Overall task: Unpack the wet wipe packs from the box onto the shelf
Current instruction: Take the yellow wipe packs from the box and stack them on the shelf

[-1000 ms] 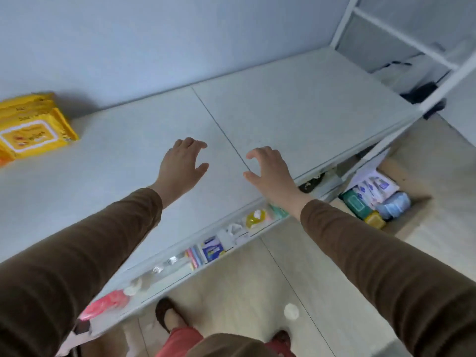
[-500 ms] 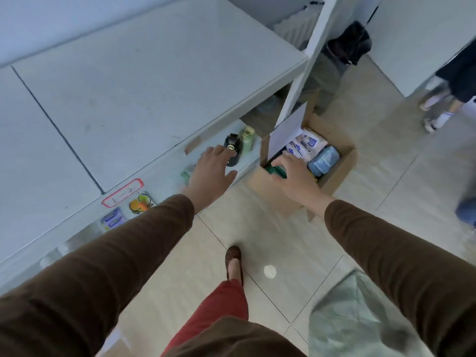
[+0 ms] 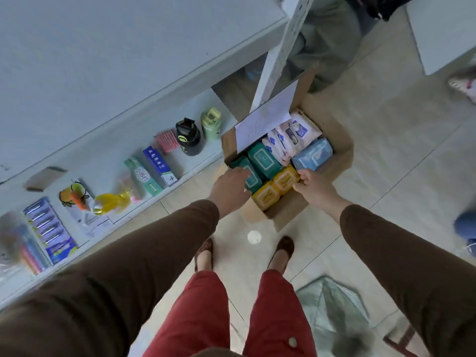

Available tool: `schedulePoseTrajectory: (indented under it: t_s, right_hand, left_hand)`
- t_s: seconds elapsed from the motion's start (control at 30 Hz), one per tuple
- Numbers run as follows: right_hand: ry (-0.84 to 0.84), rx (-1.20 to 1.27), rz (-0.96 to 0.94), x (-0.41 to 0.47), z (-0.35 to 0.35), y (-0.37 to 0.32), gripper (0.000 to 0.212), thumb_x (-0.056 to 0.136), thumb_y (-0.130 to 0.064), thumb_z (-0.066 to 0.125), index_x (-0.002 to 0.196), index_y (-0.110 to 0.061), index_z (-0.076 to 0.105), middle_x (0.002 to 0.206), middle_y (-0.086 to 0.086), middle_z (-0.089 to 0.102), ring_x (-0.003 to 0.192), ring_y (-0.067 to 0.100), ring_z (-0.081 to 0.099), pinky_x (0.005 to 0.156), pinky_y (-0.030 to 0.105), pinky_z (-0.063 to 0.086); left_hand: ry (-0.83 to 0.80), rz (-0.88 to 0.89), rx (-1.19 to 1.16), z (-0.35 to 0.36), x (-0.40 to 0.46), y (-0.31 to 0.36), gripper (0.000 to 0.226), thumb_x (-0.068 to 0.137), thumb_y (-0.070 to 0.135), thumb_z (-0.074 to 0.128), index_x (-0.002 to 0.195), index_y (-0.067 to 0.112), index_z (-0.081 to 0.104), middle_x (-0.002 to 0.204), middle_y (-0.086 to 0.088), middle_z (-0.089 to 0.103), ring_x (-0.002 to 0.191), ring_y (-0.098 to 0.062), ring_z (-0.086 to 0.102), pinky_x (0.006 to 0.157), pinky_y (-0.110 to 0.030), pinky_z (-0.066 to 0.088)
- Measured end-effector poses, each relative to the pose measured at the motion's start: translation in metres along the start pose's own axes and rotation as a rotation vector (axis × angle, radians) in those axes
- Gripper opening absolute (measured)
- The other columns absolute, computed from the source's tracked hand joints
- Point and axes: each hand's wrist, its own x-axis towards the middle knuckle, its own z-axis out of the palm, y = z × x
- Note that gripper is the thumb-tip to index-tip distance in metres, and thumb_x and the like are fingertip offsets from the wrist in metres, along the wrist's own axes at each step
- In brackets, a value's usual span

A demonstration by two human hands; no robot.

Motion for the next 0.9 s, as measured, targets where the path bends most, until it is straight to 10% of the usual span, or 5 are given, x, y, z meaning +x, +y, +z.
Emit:
schedulePoseTrajectory:
  t_s: [0.53, 0.73, 0.9]
  right_hand:
    - [-0.373, -0.298, 0.04, 0.269, 0.052, 0.129, 0.067, 0.095, -0.032, 0.06, 0.148, -0.002, 0.032, 0.142, 0.018, 0.049, 0.124, 0.032, 0.053, 0.088, 0.035, 0.045]
    - [-0.355, -0.277, 0.106, 0.331, 0.098, 0.165, 0.052, 0.084, -0.027, 0.072, 0.126, -0.003, 0.052, 0.121, 0.014, 0.062, 0.111, 0.031, 0.061, 0.079, 0.033, 0.05]
    - [-0.303, -0.135, 0.14, 0.361, 0.124, 0.184, 0.094, 0.066, -0.036, 0.08, 0.144, -0.01, 0.034, 0.14, 0.012, 0.05, 0.13, 0.033, 0.05, 0.106, 0.046, 0.045]
  left_hand:
    - [-0.252, -0.549, 0.028, 0.219, 0.189, 0.003, 0.041, 0.089, 0.018, 0.061, 0.129, 0.011, 0.051, 0.124, -0.01, 0.054, 0.113, -0.031, 0.055, 0.086, -0.046, 0.053]
    - [-0.225, -0.591, 0.04, 0.294, 0.22, -0.02, 0.042, 0.088, 0.015, 0.061, 0.127, 0.007, 0.048, 0.127, -0.013, 0.049, 0.119, -0.032, 0.049, 0.093, -0.044, 0.048]
    - [-0.172, -0.621, 0.151, 0.319, 0.234, -0.016, 0.05, 0.084, 0.025, 0.069, 0.127, 0.011, 0.047, 0.125, -0.011, 0.05, 0.114, -0.032, 0.05, 0.091, -0.042, 0.043]
